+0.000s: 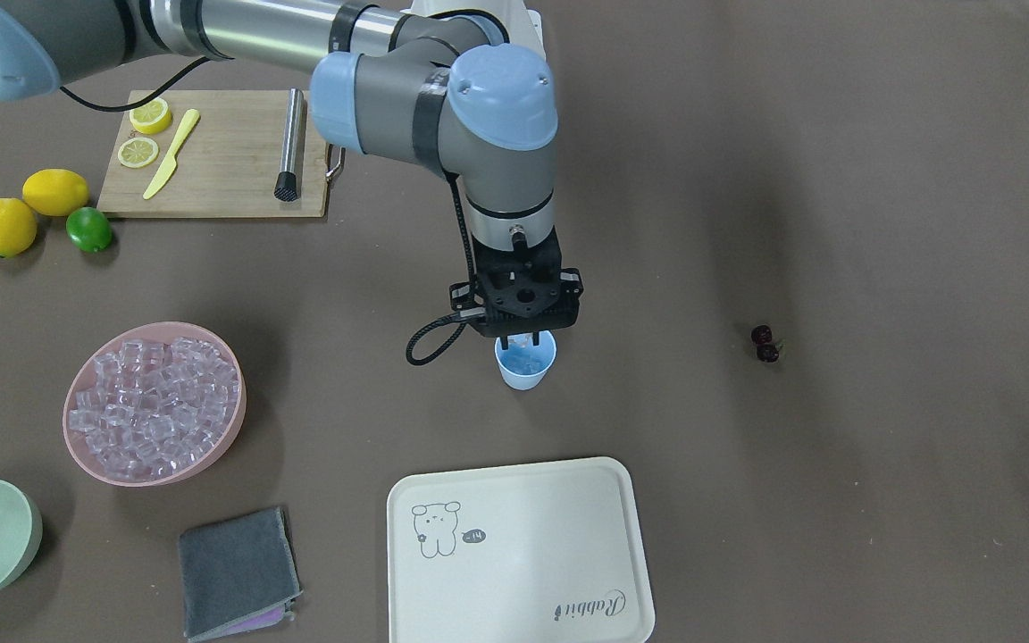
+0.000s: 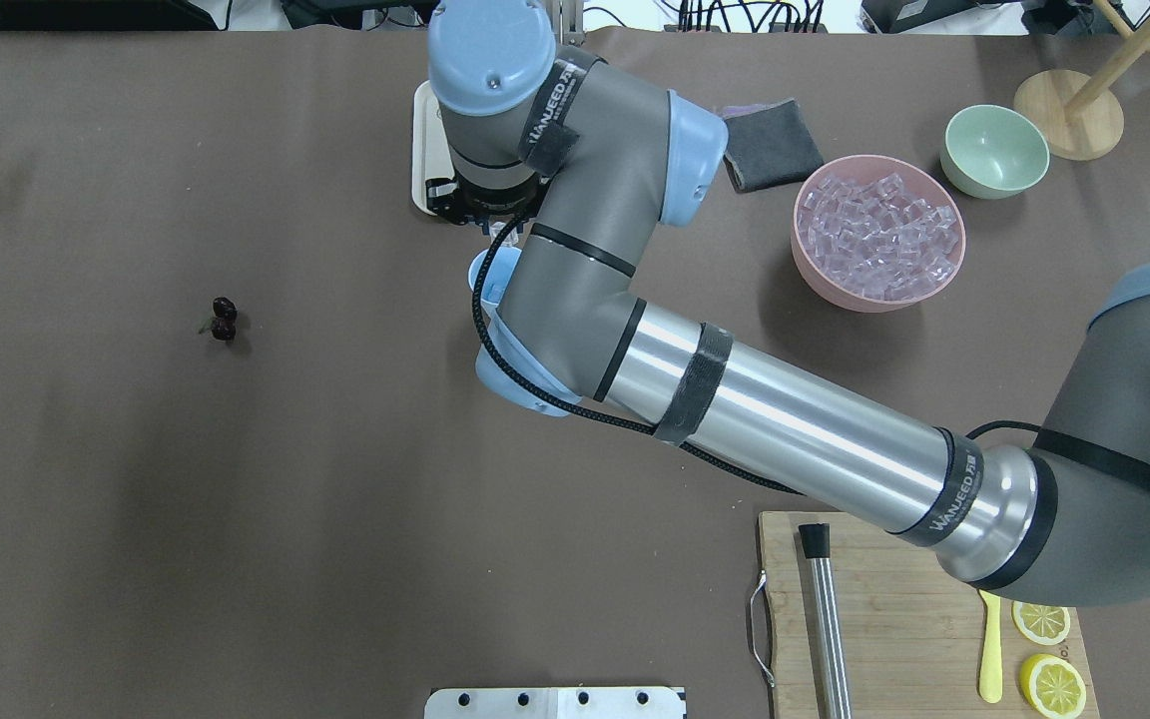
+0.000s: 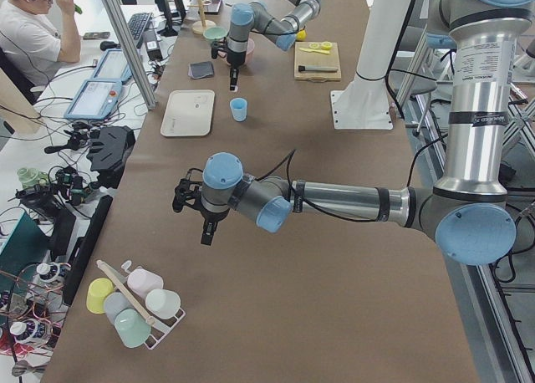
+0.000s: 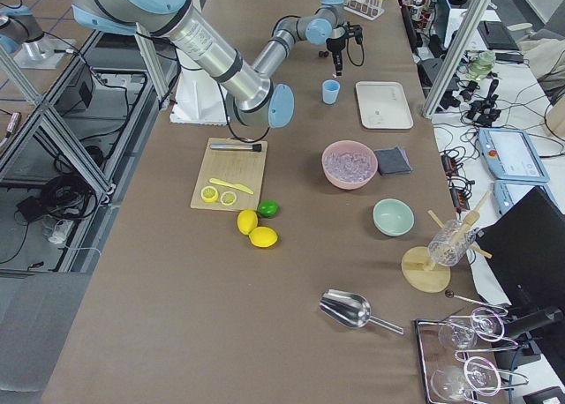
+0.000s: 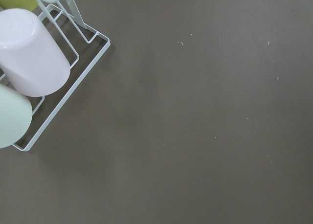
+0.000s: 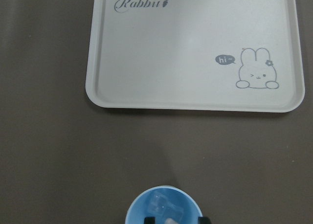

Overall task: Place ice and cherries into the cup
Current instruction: 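Carry the ice cube to the blue cup and release it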

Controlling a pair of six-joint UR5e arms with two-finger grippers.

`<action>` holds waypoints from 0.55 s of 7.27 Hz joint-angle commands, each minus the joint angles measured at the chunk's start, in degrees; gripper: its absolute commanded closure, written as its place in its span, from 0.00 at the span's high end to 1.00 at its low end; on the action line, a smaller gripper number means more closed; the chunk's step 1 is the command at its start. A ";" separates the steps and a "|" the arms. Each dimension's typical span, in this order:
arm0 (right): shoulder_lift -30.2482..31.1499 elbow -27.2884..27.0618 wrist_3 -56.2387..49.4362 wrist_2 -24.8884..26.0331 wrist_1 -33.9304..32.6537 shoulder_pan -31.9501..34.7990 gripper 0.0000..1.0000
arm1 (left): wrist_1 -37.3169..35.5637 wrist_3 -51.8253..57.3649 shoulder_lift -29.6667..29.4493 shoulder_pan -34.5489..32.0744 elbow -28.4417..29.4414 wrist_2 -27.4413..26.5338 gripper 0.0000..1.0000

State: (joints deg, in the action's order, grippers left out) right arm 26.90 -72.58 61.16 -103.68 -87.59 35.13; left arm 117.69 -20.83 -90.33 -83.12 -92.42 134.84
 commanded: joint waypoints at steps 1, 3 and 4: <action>-0.71 4.26 0.27 1.55 3.46 -0.86 0.00 | 0.00 0.00 -0.11 0.15 -0.04 0.07 0.98; 0.16 5.17 0.10 1.82 5.32 -1.12 0.00 | 0.00 0.09 -0.20 0.33 -0.13 -0.02 0.97; 0.25 4.90 0.27 1.82 5.32 -1.64 0.00 | 0.00 0.17 -0.54 0.50 0.13 -0.02 0.97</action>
State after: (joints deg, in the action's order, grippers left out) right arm 26.84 -67.62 61.34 -101.93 -82.62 33.97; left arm 117.68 -20.73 -90.59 -82.81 -92.45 134.85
